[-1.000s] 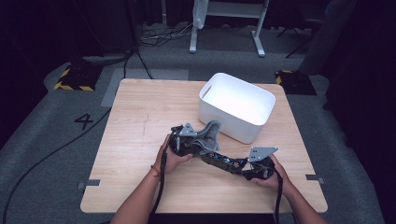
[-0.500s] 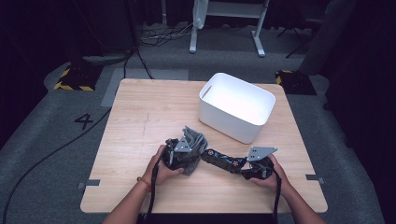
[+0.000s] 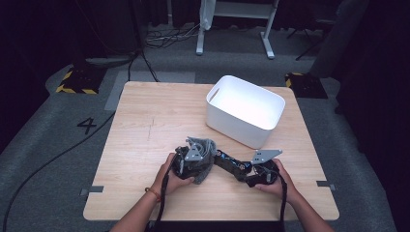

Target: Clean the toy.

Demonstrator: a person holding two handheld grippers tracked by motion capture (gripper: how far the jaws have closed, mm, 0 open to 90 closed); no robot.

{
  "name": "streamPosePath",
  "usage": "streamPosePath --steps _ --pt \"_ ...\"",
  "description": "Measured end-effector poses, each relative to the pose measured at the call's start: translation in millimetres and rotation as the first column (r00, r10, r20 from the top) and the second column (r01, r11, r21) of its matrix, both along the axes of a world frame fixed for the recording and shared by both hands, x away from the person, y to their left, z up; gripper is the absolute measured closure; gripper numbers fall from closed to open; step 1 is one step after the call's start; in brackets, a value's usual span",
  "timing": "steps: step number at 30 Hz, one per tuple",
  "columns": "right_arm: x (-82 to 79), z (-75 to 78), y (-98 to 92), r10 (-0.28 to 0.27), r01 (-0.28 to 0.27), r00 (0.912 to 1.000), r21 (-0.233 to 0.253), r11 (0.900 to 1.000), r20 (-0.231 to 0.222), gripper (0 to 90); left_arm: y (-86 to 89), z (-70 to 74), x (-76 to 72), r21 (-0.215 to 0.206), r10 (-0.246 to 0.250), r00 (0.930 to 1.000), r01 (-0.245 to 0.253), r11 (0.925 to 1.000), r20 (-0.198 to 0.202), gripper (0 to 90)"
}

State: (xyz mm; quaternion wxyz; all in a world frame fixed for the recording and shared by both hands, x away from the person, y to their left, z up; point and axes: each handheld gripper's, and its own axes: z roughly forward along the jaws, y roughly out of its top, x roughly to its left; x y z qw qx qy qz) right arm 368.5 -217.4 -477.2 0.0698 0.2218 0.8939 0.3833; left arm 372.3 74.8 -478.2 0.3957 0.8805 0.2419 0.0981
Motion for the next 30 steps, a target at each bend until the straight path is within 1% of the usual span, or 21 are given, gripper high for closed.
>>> streamPosePath --steps 2,3,5,7,9,12,13,14,16,18,21,22,23,24,26,28,29,30 --pt "-0.5 0.7 -1.9 0.016 -0.016 0.9998 -0.001 1.0 -0.014 34.6 -4.1 -0.9 1.6 0.01 0.017 0.9997 -0.017 0.9998 0.015 75.3" --pt "-0.4 1.2 -3.1 0.031 -0.031 0.9991 -0.005 0.999 -0.03 32.8 -5.6 -1.3 3.0 0.011 0.017 0.9997 -0.017 0.9998 0.015 75.3" --pt "-1.1 2.6 -5.6 0.053 -0.054 0.9975 -0.02 0.998 -0.046 32.8 -9.0 -1.8 5.0 0.015 0.034 0.9991 -0.034 0.9993 0.024 75.2" --pt "-2.8 3.4 -6.7 0.082 -0.085 0.9942 -0.038 0.996 -0.068 32.6 -12.3 -2.0 7.3 0.015 0.031 0.9993 -0.031 0.9994 0.021 75.3" --pt "-5.2 3.8 -5.7 0.101 -0.106 0.991 -0.05 0.993 -0.088 32.0 -16.4 -2.3 8.5 0.018 0.031 0.9992 -0.031 0.9994 0.027 75.3" --pt "-7.8 4.7 -2.2 0.13 -0.136 0.9858 -0.049 0.99 -0.107 31.9 -22.0 -2.3 9.8 0.025 0.025 0.9991 -0.026 0.9994 0.036 75.1" --pt "-8.5 4.7 -1.0 0.14 -0.146 0.9835 -0.045 0.988 -0.114 32.3 -23.7 -2.1 10.4 0.023 0.023 0.9992 -0.024 0.9995 0.031 75.1" --pt "-9.9 5.1 0.8 0.149 -0.156 0.9826 -0.049 0.987 -0.111 32.0 -25.8 -1.9 11.0 0.022 0.023 0.9992 -0.024 0.9995 0.034 75.0" --pt "-12.9 5.0 5.2 0.178 -0.184 0.978 -0.051 0.982 -0.109 32.3 -28.6 -2.0 12.2 0.019 0.018 0.9993 -0.018 0.9996 0.032 75.0" --pt "-16.3 5.7 8.7 0.2 -0.205 0.9745 -0.05 0.977 -0.102 32.3 -30.7 -2.7 12.9 0.025 0.013 0.9993 -0.014 0.9996 0.034 74.9" --pt "-19.0 6.2 11.3 0.225 -0.229 0.9694 -0.031 0.973 -0.097 33.3 -31.2 -2.9 12.3 0.023 0.008 0.9994 -0.008 0.9997 0.034 74.9" --pt "-19.4 6.3 11.5 0.236 -0.24 0.9671 -0.036 0.97 -0.094 34.4 -30.1 -2.2 10.8 0.027 0.006 0.9993 -0.007 0.9996 0.036 75.0" --pt "-20.2 6.1 11.7 0.235 -0.239 0.9683 -0.041 0.97 -0.084 34.9 -28.1 -1.2 8.7 0.02 0.001 0.9994 -0.002 0.9998 0.035 75.1" --pt "-20.5 6.1 11.2 0.235 -0.239 0.9682 -0.04 0.97 -0.087 36.4 -25.1 0.3 5.4 0.017 0.0 0.9993 0.0 0.9999 0.036 75.1" --pt "-21.0 4.8 10.2 0.243 -0.246 0.9663 -0.031 0.969 -0.085 38.3 -17.9 3.8 -4.9 0.011 -0.016 0.9991 0.015 0.9998 0.04 75.2" --pt "-21.2 4.1 9.6 0.244 -0.247 0.9659 -0.024 0.969 -0.086 39.2 -10.1 7.7 -18.6 -0.002 -0.048 0.9979 0.048 0.9988 0.043 75.3" --pt "-21.0 3.8 9.6 0.246 -0.249 0.9654 -0.024 0.968 -0.087 39.6 -6.9 10.6 -27.7 -0.008 -0.076 0.9959 0.076 0.9971 0.05 75.4" --pt "-20.8 3.7 9.6 0.25 -0.253 0.9647 -0.028 0.967 -0.083 39.7 -4.8 13.8 -37.1 -0.005 -0.113 0.9913 0.114 0.9935 0.067 75.5"
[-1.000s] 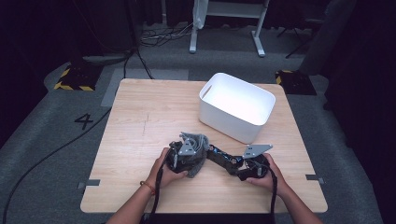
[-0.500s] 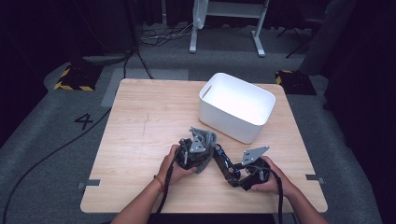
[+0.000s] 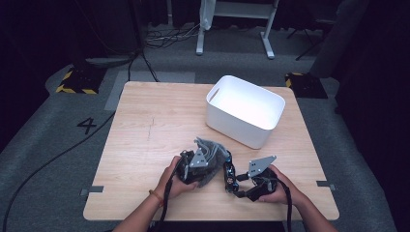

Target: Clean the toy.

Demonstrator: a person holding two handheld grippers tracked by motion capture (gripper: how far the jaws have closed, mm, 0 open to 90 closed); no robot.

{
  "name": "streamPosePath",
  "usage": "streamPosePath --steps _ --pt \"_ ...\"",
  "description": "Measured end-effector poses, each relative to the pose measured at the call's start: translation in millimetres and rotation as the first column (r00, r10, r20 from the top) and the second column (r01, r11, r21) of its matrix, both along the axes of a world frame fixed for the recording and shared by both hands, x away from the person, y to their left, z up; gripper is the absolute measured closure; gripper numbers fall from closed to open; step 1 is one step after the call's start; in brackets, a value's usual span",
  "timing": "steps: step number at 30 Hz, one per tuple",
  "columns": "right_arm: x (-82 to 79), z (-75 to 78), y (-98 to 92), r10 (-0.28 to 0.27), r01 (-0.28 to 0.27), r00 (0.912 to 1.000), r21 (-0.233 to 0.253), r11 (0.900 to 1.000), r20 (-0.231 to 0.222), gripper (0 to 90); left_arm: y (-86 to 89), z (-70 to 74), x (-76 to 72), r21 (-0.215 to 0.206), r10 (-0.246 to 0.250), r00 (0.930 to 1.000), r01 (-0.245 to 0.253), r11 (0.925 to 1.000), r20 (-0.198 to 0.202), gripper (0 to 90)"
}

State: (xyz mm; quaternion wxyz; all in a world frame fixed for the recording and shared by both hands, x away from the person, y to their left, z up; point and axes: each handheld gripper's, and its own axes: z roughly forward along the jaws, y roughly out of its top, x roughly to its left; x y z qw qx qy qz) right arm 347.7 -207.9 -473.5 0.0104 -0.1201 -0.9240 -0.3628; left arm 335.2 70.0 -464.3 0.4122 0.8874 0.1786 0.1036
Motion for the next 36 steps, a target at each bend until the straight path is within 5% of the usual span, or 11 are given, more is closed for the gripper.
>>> streamPosePath --steps 6,8,11,15,19,25,30,36 --pt "0.2 -1.7 1.7 -0.02 0.02 0.9997 -0.014 1.0 -0.013 39.6 1.1 10.8 -46.9 -0.031 -0.147 0.9889 0.148 0.9885 0.016 75.7" --pt "0.5 -1.7 2.1 -0.039 0.039 0.9992 -0.018 0.999 -0.006 41.6 -2.4 13.6 -55.5 -0.068 -0.18 0.9836 0.18 0.9814 0.003 75.7" --pt "0.8 -4.0 3.7 -0.065 0.065 0.9979 -0.034 0.997 0.003 43.3 -14.4 11.6 -58.6 -0.066 -0.211 0.9773 0.21 0.9755 -0.013 75.6" --pt "-1.8 -11.0 7.4 -0.036 0.038 0.9991 -0.087 0.995 0.024 40.4 -30.4 -0.6 -50.3 -0.015 -0.154 0.9873 0.154 0.988 -0.036 75.4" --pt "-2.8 -11.9 5.4 -0.012 0.015 0.9994 -0.086 0.996 0.032 36.6 -34.2 -11.8 -38.7 0.017 -0.089 0.9926 0.091 0.9957 -0.082 75.5" --pt "-2.9 -10.1 1.1 0.004 -0.001 0.9994 -0.076 0.997 0.034 28.5 -35.6 -20.3 -33.9 0.081 -0.043 0.9955 0.05 0.9954 -0.085 75.5" --pt "0.9 -8.0 -5.1 -0.038 0.04 0.9987 -0.065 0.997 0.035 26.5 -29.1 -24.4 -27.2 0.108 -0.02 0.9947 0.031 0.9937 -0.101 75.4" --pt "6.8 -6.3 -12.0 -0.093 0.094 0.995 -0.027 0.995 0.035 24.5 -20.3 -18.9 -26.3 0.082 -0.071 0.9926 0.079 0.9935 -0.099 73.9"
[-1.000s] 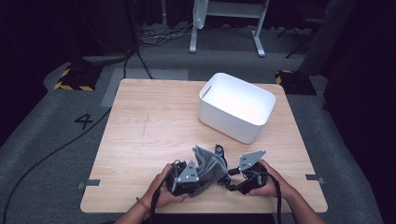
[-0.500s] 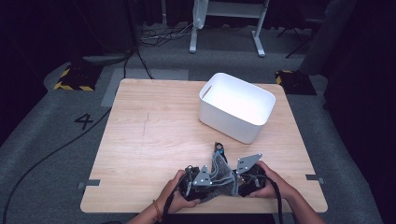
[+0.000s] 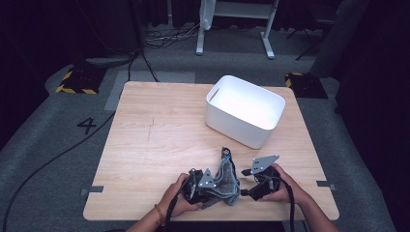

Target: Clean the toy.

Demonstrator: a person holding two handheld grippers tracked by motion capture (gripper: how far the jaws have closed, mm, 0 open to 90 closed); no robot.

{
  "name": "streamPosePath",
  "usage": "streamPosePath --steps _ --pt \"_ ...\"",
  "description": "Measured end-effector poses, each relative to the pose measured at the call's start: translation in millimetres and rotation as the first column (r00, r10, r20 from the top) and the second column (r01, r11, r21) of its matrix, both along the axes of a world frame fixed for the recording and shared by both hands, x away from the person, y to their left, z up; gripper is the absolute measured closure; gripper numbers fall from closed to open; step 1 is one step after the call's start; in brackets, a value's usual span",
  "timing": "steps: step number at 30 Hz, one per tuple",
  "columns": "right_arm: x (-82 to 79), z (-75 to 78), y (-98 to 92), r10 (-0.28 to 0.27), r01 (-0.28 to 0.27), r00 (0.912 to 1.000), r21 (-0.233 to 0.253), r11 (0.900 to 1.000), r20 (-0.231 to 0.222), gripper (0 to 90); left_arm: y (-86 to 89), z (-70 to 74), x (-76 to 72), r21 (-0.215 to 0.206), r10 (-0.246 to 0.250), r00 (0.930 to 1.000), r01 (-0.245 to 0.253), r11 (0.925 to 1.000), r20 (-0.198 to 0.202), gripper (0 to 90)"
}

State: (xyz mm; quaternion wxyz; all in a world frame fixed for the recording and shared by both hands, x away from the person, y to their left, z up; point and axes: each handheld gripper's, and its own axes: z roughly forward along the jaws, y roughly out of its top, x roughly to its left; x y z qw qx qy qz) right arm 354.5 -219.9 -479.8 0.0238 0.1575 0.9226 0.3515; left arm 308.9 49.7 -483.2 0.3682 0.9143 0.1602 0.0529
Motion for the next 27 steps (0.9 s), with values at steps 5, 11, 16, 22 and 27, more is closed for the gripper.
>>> streamPosePath --steps 5,11,16,22,27 --pt "-1.3 2.9 -0.6 -0.01 0.01 0.9998 0.007 1.0 0.016 23.8 23.4 14.2 -1.6 -0.035 0.035 0.999 -0.034 0.9988 0.029 73.1" --pt "-3.3 8.1 -1.2 -0.024 0.023 0.9995 0.035 0.999 0.021 21.6 63.2 27.7 1.4 -0.093 0.14 0.9891 -0.136 0.9864 0.045 72.9" --pt "-6.4 17.5 1.1 -0.039 0.036 0.9986 0.068 0.997 0.037 20.5 67.6 12.9 2.1 -0.021 0.145 0.9888 -0.145 0.9892 0.033 73.0" --pt "-8.6 25.2 6.4 -0.076 0.073 0.9963 0.089 0.993 0.04 19.0 49.5 4.0 3.4 0.001 0.099 0.9949 -0.099 0.9951 0.023 74.1" --pt "-13.3 32.0 14.3 -0.097 0.091 0.994 0.116 0.989 0.05 17.1 39.3 -0.5 9.3 0.02 0.092 0.9957 -0.092 0.9955 0.013 74.5"
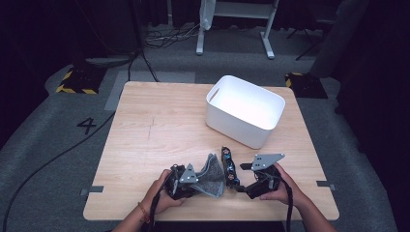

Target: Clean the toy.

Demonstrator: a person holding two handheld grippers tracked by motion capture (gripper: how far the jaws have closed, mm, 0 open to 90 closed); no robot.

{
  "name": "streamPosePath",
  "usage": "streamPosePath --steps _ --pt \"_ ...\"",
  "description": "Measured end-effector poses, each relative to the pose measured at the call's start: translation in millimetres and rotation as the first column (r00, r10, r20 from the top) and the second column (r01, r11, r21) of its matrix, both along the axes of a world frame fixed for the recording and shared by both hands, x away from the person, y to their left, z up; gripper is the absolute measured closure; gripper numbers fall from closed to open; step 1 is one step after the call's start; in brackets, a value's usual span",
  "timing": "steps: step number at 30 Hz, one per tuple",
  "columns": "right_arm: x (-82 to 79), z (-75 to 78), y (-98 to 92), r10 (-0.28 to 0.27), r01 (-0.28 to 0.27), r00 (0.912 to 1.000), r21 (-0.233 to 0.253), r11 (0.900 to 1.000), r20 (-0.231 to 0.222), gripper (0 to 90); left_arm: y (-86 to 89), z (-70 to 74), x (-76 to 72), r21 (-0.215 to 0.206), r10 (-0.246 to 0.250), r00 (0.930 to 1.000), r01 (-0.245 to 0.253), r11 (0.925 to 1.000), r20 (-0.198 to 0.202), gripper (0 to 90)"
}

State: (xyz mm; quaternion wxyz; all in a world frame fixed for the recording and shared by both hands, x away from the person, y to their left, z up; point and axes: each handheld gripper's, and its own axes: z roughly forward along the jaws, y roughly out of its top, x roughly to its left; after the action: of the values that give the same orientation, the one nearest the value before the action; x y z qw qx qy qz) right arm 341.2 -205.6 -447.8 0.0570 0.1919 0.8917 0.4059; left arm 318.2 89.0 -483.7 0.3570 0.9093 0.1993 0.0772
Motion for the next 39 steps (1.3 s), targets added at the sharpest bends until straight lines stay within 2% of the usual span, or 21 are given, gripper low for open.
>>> streamPosePath --steps 3,7,10,14,18,20,23,26,28,30,32,34,35,36,38,39 --pt "-0.5 2.7 6.8 -0.03 0.03 0.9995 0.003 1.0 0.009 16.9 2.8 -0.9 3.6 -0.002 0.005 1.0 -0.005 1.0 -0.002 74.5" --pt "1.1 3.1 17.3 -0.084 0.084 0.9963 -0.004 0.996 0.019 16.9 16.2 -0.6 9.6 -0.005 0.044 0.999 -0.044 0.999 0.002 74.4" --pt "1.5 1.8 21.7 -0.09 0.091 0.9954 -0.015 0.996 0.031 17.2 28.4 -1.5 14.5 0.001 0.077 0.997 -0.077 0.997 0.006 74.3" --pt "5.1 3.5 18.2 -0.104 0.104 0.9933 -0.006 0.995 0.05 18.7 45.0 -4.3 19.7 -0.003 0.104 0.9945 -0.104 0.9946 -0.014 73.9" --pt "12.5 13.9 8.3 -0.116 0.115 0.9891 0.022 0.993 0.091 21.6 61.5 -4.4 23.0 -0.016 0.138 0.9903 -0.138 0.9903 -0.017 72.4" --pt "18.3 22.7 2.2 -0.121 0.116 0.9861 0.049 0.992 0.114 25.3 69.8 -5.3 24.6 -0.031 0.154 0.9877 -0.155 0.9875 -0.028 70.8" --pt "28.4 39.0 -3.1 -0.156 0.15 0.9724 0.05 0.987 0.174 31.6 78.1 -7.9 26.4 -0.053 0.172 0.9845 -0.173 0.9834 -0.037 69.2" --pt "41.3 57.2 -6.3 -0.183 0.178 0.9553 0.043 0.983 0.232 39.4 79.5 -8.1 27.1 -0.055 0.169 0.9849 -0.171 0.9837 -0.035 68.7" --pt "51.6 67.9 -7.4 -0.193 0.189 0.9518 0.041 0.981 0.238 42.7 79.1 -9.3 27.9 -0.054 0.169 0.9849 -0.171 0.9838 -0.04 68.6" --pt "61.7 75.7 -6.8 -0.21 0.213 0.9405 0.017 0.977 0.268 47.0 78.2 -11.0 28.4 -0.059 0.167 0.9848 -0.17 0.9838 -0.047 68.3" --pt "73.1 80.5 -6.8 -0.222 0.225 0.9402 0.019 0.974 0.258 49.7 78.0 -11.3 28.3 -0.058 0.168 0.9847 -0.17 0.9837 -0.047 68.2" --pt "83.6 83.3 -5.5 -0.232 0.242 0.9339 -0.003 0.97 0.272 52.3 78.7 -11.6 28.1 -0.064 0.169 0.9844 -0.172 0.983 -0.05 68.1" --pt "87.9 84.5 -4.7 -0.235 0.246 0.9341 -0.008 0.969 0.269 53.8 79.1 -12.2 28.0 -0.067 0.169 0.9843 -0.172 0.9828 -0.052 68.1" --pt "93.4 85.7 -3.7 -0.222 0.236 0.938 -0.02 0.972 0.266 55.4 79.1 -12.4 27.9 -0.071 0.171 0.9837 -0.175 0.982 -0.054 68.1" --pt "101.0 86.0 -1.9 -0.228 0.247 0.9378 -0.043 0.968 0.262 57.5 79.4 -12.9 28.1 -0.077 0.17 0.9836 -0.174 0.9816 -0.06 68.1" --pt "106.1 85.9 -1.7 -0.224 0.241 0.944 -0.045 0.969 0.242 59.4 79.6 -12.8 28.0 -0.076 0.17 0.9836 -0.174 0.9817 -0.061 68.0"
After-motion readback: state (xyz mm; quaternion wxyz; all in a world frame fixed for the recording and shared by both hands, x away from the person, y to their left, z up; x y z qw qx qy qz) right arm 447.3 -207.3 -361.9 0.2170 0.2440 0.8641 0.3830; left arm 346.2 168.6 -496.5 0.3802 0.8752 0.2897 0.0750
